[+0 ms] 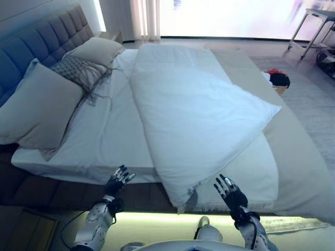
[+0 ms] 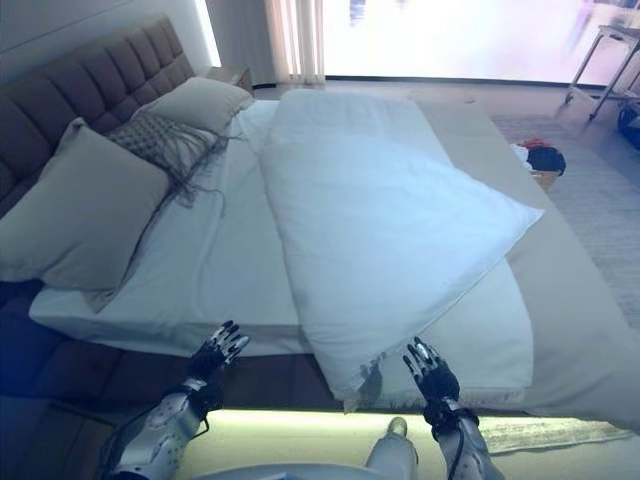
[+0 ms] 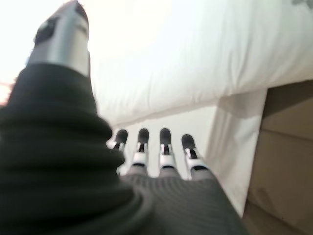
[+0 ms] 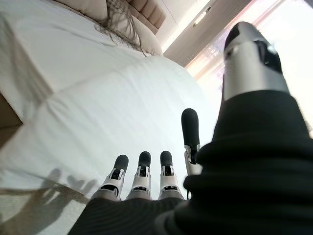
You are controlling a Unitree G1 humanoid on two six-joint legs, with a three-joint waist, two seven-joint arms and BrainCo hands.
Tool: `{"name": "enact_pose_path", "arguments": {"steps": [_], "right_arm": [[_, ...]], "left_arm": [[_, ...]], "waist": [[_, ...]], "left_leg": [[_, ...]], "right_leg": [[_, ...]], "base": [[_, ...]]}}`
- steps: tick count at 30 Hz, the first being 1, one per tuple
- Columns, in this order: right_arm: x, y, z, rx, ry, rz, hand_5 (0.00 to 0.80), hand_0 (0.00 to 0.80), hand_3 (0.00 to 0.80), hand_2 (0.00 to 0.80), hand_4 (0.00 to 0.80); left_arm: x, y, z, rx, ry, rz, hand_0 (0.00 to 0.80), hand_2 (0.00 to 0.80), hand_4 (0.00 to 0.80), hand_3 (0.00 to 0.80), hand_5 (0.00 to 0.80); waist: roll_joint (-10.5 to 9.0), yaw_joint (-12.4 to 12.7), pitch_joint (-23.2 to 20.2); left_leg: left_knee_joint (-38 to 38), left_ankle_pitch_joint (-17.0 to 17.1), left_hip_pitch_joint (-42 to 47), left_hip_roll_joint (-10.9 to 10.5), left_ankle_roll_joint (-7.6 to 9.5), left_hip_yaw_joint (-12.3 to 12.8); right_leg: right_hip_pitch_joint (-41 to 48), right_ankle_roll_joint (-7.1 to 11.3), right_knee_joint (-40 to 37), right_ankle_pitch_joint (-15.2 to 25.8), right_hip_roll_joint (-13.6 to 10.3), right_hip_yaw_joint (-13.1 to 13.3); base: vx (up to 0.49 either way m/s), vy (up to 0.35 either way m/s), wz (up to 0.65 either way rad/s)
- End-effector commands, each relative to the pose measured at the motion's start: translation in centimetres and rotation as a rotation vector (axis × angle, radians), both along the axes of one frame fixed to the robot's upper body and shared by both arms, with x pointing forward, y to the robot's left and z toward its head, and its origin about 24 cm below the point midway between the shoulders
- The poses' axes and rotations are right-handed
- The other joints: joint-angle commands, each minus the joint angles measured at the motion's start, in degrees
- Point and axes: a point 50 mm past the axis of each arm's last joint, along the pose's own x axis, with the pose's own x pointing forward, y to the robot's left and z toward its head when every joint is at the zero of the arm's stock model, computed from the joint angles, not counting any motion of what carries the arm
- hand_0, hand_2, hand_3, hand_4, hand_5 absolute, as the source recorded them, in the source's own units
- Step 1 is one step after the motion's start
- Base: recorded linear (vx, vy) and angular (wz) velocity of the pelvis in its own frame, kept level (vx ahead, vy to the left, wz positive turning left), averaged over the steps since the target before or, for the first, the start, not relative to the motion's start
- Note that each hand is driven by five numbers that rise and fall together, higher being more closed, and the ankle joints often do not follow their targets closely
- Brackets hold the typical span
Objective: Make the bed neatly
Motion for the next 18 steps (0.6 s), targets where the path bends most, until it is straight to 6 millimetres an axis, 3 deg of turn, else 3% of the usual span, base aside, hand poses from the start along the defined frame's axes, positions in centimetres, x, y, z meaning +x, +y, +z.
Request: {"name": "enact_pose_path", "arguments": {"steps": [1,5,8,11,14,15,18], "right_arm": [[1.4,0.9,1.0,0.029,-0.096,0.016,0.000,0.000,0.000,0.000,0.000],[1.2,0.9,0.9,0.022,-0.080,0.043,0.000,0.000,0.000,0.000,0.000],[1.0,0.5,0.9,0.019,-0.081,0.049,0.000,0.000,0.000,0.000,0.000],[1.1,-0.3,0.9,-0.006,-0.060,0.036,0.000,0.000,0.000,0.000,0.000],[0.9,-1.3,1.3,-0.015,-0.067,0.024,0.000,0.000,0.000,0.000,0.000],[0.6,-1.9,1.3,-0.025,-0.064,0.022,0.000,0.000,0.000,0.000,0.000],[0.7,-2.8,1.6,-0.032,-0.077,0.012,0.000,0.000,0.000,0.000,0.000]], "left_arm": [[2.0,0.5,3.6,0.024,-0.186,-0.016,0.000,0.000,0.000,0.000,0.000],[1.0,0.8,3.1,0.003,-0.164,0.020,0.000,0.000,0.000,0.000,0.000],[0.7,0.6,2.9,-0.009,-0.169,-0.001,0.000,0.000,0.000,0.000,0.000],[0.7,0.1,2.9,-0.036,-0.171,0.000,0.000,0.000,0.000,0.000,0.000],[0.7,-0.7,2.8,-0.075,-0.178,0.001,0.000,0.000,0.000,0.000,0.000],[0.5,-1.0,2.7,-0.085,-0.181,0.003,0.000,0.000,0.000,0.000,0.000],[0.3,-1.4,2.5,-0.099,-0.180,0.016,0.000,0.000,0.000,0.000,0.000]], "waist": [[-2.95,0.96,1.40],[-2.26,0.40,0.63],[-2.22,0.28,-0.11],[-2.48,0.08,-0.65],[-2.98,0.14,-0.27],[-3.05,0.34,0.20],[-3.06,1.08,1.74]], "left_leg": [[5.61,-4.63,-2.96,-5.26,7.26,0.26],[7.29,-5.98,-1.76,-3.95,6.71,0.93],[9.59,-6.07,-2.21,-2.21,4.94,1.60],[13.89,-5.57,-3.32,-0.57,3.13,1.81],[25.26,-1.78,-8.57,0.62,0.43,1.39],[29.42,1.40,-11.51,1.73,-0.88,1.82],[29.07,6.82,-16.54,6.13,-2.44,1.79]], "right_leg": [[3.92,3.83,-7.89,12.06,-0.56,-1.75],[4.37,3.45,-5.48,11.77,0.25,-0.20],[7.10,1.50,-7.72,6.37,3.18,-0.16],[8.71,0.03,-8.53,2.58,4.60,-0.39],[10.30,-2.65,-9.03,0.13,6.06,-0.98],[11.52,-3.97,-9.49,-0.83,6.82,-1.75],[14.19,-5.41,-10.19,-2.24,8.21,-2.03]], "base": [[0.267,-0.195,0.14],[0.268,-0.210,0.00],[0.222,-0.223,-0.01],[0.168,-0.173,-0.14],[0.068,-0.146,-0.05],[0.021,-0.123,0.04],[0.029,-0.050,0.23]]}}
